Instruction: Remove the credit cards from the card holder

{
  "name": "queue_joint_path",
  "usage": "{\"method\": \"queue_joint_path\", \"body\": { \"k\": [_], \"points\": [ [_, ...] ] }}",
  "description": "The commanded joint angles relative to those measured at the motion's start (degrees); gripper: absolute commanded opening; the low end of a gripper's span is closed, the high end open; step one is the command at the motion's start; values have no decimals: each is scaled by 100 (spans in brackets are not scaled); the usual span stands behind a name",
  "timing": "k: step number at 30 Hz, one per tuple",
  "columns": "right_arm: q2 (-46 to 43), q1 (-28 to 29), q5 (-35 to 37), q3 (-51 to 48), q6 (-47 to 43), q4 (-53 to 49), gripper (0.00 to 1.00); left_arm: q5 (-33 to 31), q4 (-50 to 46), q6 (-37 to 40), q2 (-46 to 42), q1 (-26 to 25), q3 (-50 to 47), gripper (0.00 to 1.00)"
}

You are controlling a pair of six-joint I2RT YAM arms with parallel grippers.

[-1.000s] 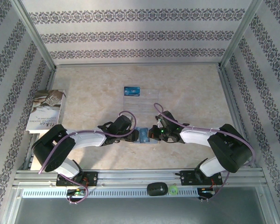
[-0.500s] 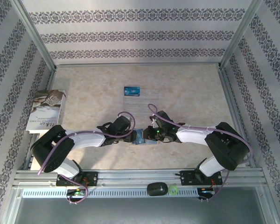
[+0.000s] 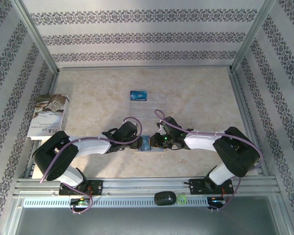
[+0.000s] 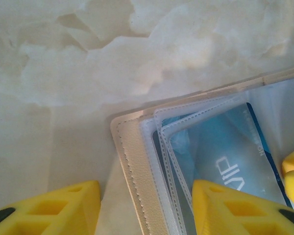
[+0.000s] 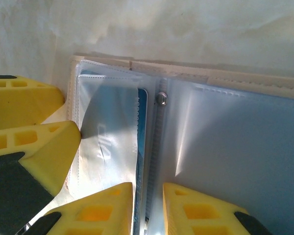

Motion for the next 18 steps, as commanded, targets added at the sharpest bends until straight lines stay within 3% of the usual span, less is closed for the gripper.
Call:
{"method": "queue_joint_path", "body": {
  "k": [1, 8, 18],
  "points": [
    [140, -60, -153, 152, 4, 108, 23, 256, -363, -49, 408, -65, -177, 52],
    [347, -67, -75, 131, 56, 147, 15, 283, -341, -51, 426, -62, -190, 52],
    [18, -6, 1557, 176, -402, -1365, 10, 246, -335, -52, 408, -59, -204, 53]
  ]
}}
